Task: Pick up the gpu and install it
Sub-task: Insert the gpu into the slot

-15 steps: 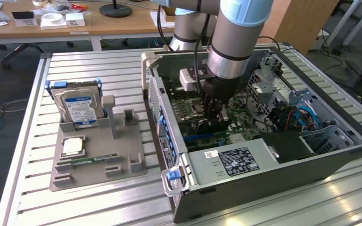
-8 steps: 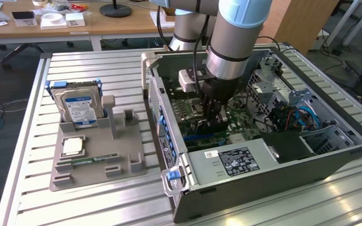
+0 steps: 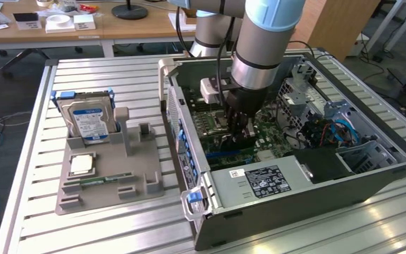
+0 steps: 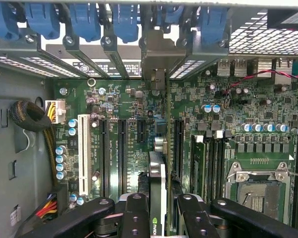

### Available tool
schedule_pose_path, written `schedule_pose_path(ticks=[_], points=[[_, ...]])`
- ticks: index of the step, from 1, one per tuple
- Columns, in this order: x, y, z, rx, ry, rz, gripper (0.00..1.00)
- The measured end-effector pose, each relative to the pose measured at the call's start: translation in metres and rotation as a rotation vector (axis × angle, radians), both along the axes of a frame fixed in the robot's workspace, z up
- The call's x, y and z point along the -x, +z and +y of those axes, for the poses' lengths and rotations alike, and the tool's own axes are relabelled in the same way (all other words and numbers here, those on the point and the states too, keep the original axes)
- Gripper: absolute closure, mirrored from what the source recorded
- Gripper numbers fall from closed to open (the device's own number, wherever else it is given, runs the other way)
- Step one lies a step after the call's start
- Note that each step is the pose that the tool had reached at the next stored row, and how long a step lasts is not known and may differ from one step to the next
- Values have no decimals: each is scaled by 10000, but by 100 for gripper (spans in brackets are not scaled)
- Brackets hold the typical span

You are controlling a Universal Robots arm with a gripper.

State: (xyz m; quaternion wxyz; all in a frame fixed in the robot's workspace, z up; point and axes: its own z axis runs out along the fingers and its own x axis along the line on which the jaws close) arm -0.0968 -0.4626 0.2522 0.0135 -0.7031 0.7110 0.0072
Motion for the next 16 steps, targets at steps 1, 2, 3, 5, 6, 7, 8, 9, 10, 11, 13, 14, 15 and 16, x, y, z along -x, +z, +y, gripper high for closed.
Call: schedule_pose_path(ticks=[1,2,3,5,6,7,8,9,10,11,13,14,15,16], points=[[0,5,0,1,0,0,73],[0,12,0,3,0,2,73],[0,18,0,1,0,1,73],[0,19,0,0,0,0,73],[0,19,0,-1,0,0,73],[0,20,0,2,0,1,73],[0,20,0,2,0,-8,73],[0,20,0,2,0,-9,73],[0,21,0,2,0,-9,73],[0,22,0,2,-1,-9,73],[1,32,-1,5,-1,-7,73],[0,36,0,2,0,-9,73],[0,38,0,1,0,-10,73],[0,41,0,1,0,-10,73]])
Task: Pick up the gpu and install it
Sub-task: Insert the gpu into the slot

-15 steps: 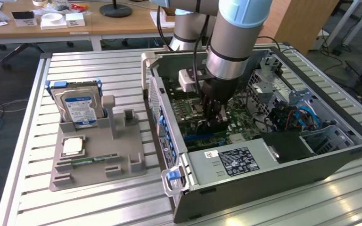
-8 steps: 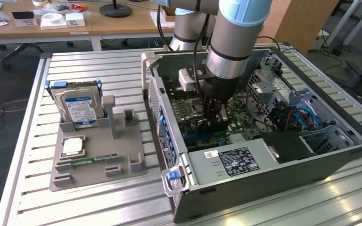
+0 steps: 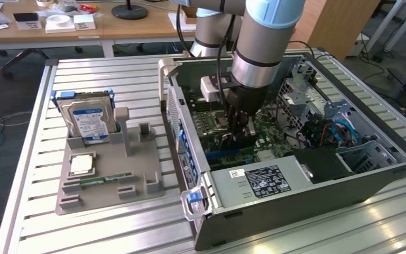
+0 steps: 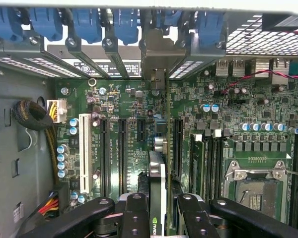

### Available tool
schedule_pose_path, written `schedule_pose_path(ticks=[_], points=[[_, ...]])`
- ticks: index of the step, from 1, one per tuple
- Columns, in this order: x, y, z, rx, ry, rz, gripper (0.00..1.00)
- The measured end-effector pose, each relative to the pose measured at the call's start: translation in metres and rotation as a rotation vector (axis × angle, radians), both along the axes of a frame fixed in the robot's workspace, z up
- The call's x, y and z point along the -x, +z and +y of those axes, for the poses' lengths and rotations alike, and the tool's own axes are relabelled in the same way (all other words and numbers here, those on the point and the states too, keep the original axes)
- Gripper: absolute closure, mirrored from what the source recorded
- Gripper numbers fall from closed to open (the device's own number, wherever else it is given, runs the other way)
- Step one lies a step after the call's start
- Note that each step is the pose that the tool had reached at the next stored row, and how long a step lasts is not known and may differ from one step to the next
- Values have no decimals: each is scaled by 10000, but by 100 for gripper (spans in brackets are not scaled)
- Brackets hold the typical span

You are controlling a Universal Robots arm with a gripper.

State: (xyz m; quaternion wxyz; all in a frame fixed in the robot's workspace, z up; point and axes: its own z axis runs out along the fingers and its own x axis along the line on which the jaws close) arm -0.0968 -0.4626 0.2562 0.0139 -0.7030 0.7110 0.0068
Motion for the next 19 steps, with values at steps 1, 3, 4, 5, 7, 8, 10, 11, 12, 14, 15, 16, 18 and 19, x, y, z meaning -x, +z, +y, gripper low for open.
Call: schedule_pose_path(ticks=[1,3,4,5,7,8,10,11,12,14,15,16,18,19], points=[[0,2,0,1,0,0,73],[0,13,-1,6,0,2,73],[0,13,0,1,0,0,73],[0,13,0,0,0,-1,73],[0,14,0,1,0,-9,73],[0,14,0,3,0,-20,73],[0,14,0,2,2,-52,73],[0,14,0,3,3,-73,73],[0,14,0,2,4,-93,73],[-1,14,0,2,5,-103,73],[0,14,0,2,5,-107,73],[2,14,0,3,3,-117,73],[7,10,0,3,4,-151,73],[9,9,0,3,7,-166,73]])
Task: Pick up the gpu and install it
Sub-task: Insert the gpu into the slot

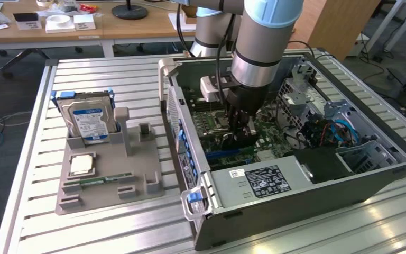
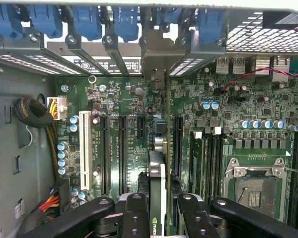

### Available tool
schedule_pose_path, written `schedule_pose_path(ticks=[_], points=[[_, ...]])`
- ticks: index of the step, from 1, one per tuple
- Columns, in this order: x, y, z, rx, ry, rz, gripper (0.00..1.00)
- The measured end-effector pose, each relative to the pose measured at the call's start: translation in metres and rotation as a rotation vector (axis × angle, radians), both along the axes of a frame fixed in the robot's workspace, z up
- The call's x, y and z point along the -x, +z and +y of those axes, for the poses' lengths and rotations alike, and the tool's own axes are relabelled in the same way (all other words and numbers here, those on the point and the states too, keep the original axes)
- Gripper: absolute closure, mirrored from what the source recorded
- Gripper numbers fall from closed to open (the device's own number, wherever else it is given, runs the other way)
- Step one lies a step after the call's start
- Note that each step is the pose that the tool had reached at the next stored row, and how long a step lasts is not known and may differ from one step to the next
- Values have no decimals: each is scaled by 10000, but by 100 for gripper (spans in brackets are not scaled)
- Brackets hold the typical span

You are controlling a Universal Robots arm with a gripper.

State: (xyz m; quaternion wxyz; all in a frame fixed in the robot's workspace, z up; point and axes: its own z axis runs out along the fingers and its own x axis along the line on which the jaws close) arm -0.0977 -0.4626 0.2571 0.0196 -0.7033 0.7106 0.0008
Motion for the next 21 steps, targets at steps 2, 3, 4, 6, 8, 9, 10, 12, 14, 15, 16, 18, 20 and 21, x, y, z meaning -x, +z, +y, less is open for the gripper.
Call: schedule_pose_path(ticks=[2,3,4,6,8,9,10,12,14,15,16,18,20,21], points=[[1,-1,0,0,2,-8,73],[1,-1,0,-1,2,-9,73],[1,-1,0,0,1,-9,73],[3,-1,0,-1,0,-9,73],[11,-1,0,0,-2,-10,73],[14,-1,0,0,0,-9,73],[15,-1,0,-1,2,-9,73],[16,-6,-1,-3,2,-11,73],[18,-19,0,-1,1,-9,73],[19,-24,0,1,1,-9,73],[19,-25,-1,2,0,-8,73],[21,-25,0,2,0,-8,73],[29,-27,0,-2,-1,-10,73],[32,-27,0,-1,1,-10,73]])
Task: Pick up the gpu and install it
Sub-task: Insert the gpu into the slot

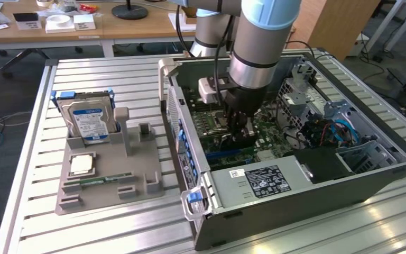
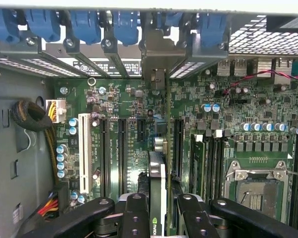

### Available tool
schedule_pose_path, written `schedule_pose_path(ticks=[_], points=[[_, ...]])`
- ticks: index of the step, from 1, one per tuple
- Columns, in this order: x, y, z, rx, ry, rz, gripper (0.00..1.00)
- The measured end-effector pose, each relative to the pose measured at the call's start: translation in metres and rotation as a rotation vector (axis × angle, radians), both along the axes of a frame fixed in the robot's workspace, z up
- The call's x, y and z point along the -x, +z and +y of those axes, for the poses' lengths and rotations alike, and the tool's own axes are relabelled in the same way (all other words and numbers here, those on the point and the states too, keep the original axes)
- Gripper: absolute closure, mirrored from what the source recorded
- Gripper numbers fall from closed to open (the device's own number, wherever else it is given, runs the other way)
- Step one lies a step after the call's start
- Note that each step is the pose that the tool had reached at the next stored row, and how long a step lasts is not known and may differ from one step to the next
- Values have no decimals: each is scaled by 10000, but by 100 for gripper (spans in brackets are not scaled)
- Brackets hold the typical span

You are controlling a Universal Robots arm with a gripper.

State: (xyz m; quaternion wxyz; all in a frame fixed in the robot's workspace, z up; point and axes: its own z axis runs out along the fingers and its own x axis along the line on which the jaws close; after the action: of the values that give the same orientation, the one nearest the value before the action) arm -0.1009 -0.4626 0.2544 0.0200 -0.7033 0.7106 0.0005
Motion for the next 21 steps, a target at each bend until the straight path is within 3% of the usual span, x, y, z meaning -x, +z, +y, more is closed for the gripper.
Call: schedule_pose_path(ticks=[21], points=[[22,-61,-1,2,0,1,73]])
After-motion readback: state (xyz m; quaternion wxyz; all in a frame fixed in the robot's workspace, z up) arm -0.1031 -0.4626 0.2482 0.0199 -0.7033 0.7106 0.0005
